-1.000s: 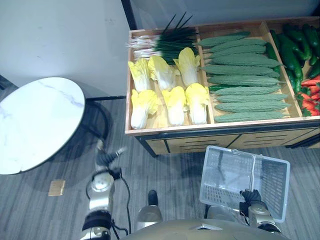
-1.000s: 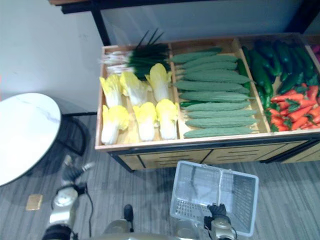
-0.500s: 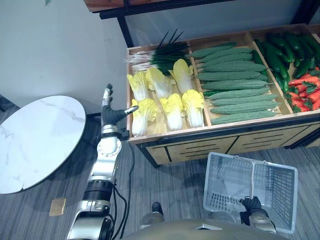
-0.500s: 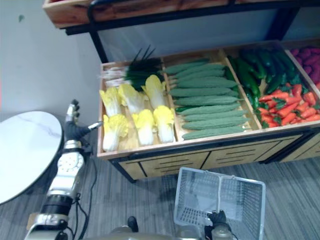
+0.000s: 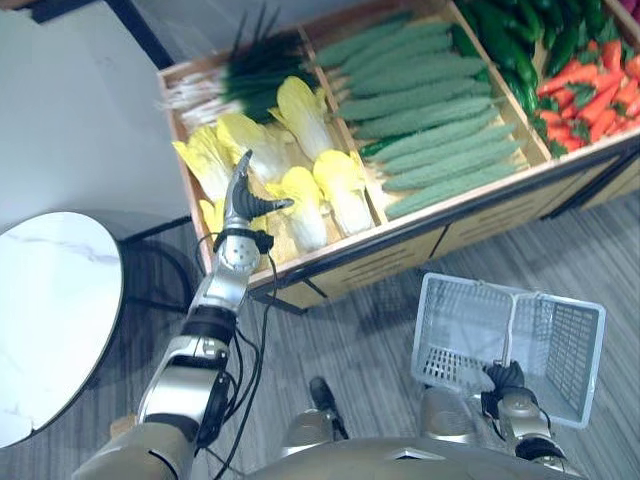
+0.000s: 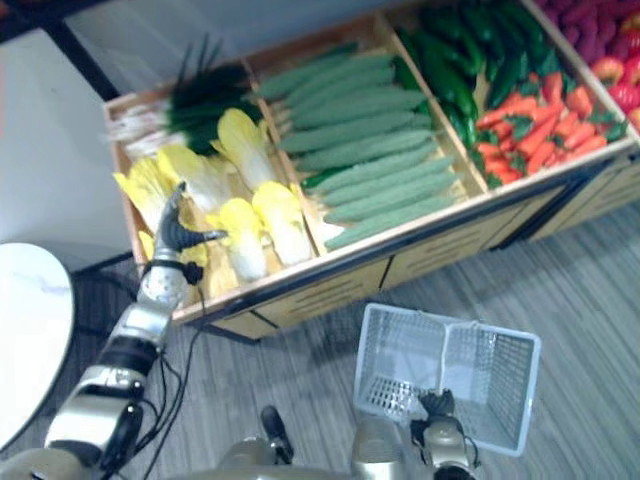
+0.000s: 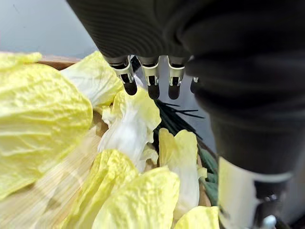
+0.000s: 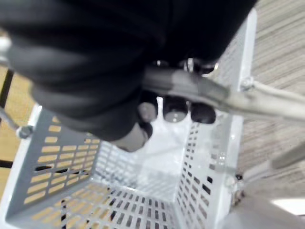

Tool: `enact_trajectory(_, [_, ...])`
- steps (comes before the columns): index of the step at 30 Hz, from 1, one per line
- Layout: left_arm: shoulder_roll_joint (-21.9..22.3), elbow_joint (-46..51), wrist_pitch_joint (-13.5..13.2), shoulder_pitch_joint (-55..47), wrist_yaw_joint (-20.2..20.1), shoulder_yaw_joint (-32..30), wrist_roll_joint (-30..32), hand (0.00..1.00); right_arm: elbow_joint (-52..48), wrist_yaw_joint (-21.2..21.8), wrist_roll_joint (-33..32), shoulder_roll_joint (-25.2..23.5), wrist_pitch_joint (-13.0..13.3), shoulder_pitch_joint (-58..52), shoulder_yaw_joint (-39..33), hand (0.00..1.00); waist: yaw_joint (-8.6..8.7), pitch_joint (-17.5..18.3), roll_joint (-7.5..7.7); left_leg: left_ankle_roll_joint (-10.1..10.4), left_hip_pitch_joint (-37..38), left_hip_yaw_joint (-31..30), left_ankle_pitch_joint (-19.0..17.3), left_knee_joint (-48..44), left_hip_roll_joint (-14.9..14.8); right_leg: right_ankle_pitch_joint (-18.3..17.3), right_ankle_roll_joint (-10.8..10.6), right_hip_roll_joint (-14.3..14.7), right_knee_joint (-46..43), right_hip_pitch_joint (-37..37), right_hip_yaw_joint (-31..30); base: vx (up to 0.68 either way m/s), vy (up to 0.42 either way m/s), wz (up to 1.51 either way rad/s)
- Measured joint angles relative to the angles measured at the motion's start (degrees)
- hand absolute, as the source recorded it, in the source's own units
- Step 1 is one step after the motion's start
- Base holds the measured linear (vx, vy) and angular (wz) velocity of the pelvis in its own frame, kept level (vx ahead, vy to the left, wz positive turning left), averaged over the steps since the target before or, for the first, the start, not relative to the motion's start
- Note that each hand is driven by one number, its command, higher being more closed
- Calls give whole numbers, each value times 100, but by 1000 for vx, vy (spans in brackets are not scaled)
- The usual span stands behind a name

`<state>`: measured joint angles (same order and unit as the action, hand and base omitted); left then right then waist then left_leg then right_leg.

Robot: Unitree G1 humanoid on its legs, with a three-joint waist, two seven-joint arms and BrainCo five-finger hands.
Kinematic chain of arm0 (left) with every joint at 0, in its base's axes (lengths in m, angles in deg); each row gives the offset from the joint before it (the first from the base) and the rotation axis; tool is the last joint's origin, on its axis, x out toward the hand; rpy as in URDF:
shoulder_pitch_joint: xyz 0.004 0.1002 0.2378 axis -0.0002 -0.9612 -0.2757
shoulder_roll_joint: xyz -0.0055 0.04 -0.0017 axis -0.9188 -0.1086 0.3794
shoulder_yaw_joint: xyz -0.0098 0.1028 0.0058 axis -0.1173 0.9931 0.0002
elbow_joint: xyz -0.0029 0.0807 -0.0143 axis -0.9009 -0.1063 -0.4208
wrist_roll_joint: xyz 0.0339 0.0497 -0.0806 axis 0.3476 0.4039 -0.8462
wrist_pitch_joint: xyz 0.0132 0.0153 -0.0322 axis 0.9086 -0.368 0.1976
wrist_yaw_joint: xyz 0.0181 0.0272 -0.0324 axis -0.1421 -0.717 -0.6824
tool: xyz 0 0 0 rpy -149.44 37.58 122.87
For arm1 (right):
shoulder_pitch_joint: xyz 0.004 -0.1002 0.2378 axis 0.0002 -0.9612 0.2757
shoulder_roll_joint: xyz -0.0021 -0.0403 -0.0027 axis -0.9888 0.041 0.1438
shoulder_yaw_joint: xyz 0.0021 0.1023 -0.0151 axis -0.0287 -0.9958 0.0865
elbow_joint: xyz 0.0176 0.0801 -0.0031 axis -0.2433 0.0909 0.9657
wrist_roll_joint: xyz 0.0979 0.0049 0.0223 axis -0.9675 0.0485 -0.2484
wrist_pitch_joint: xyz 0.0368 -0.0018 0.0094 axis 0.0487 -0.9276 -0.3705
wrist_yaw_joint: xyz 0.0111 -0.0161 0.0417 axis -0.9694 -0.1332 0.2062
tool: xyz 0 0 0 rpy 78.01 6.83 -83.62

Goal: Pick vegetable in the basket

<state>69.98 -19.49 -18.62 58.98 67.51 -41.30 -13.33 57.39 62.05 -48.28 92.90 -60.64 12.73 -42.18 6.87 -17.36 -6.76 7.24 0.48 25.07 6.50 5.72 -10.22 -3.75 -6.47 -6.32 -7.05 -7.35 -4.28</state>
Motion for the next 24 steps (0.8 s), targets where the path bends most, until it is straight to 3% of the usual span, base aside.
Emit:
enact_trajectory(7, [-36,-568,48,509,116,-86,52,0,-83,-172,-226,-11,67,329,-37,100,1,-460,83,-6,-245,307,41,0,19,19,-6,43,-306,-552,-298,-33,-5,-18])
enact_trajectory(8, [-61,-571,44,620,143,-89,58,100,-122,-203,-242,-33,67,331,-69,100,0,-480,95,-27,-331,347,59,0,22,22,-9,43,-351,-665,-310,-30,-3,-3])
enact_trajectory(16, [15,-821,77,1231,51,-172,59,100,-313,-328,-333,-98,71,489,4,100,-1,-711,220,-42,-533,597,69,3,57,119,-68,31,-433,-1037,-486,-29,1,-11])
enact_trajectory(24, [30,-1008,203,1350,-63,-149,55,100,-244,-326,-341,-103,67,478,25,100,-15,-748,242,-49,-318,561,76,1,44,136,-69,-6,-351,-714,-398,53,-2,5])
